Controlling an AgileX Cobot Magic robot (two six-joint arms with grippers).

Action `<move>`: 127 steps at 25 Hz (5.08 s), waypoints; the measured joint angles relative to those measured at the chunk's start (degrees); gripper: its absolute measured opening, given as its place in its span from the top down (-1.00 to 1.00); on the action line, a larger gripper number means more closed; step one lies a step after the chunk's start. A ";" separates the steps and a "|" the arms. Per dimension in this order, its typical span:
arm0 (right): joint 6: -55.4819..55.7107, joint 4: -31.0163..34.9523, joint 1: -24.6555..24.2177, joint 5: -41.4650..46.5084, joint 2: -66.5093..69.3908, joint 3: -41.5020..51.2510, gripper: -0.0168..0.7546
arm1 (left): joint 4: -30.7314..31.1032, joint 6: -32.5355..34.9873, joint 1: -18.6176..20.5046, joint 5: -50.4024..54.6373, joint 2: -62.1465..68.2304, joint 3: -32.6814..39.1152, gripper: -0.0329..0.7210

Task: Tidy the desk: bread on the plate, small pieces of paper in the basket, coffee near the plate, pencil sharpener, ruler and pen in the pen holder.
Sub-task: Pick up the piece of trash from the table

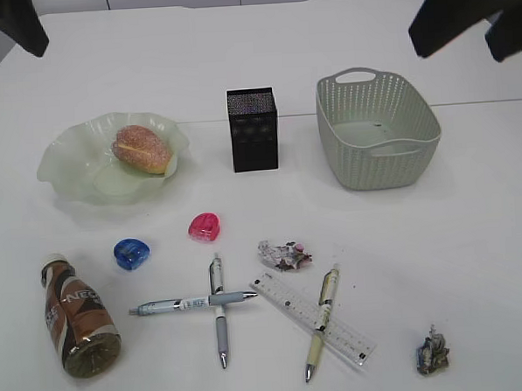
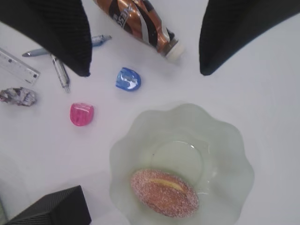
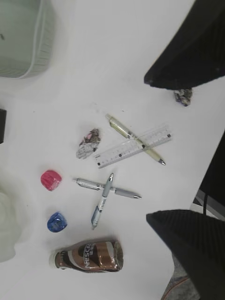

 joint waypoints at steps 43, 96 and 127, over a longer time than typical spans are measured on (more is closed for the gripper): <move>17.76 -7.88 1.02 -8.96 8.36 28.36 -0.26 | -9.16 -4.23 -0.49 1.00 -42.62 28.31 -0.43; 19.26 -10.43 6.03 -27.40 28.44 34.69 -0.26 | -9.50 -4.23 -0.49 1.00 -42.62 28.31 -0.43; 18.49 -11.88 6.15 -21.86 24.39 30.93 0.99 | -9.50 -4.23 -0.49 1.00 -42.62 28.31 -0.40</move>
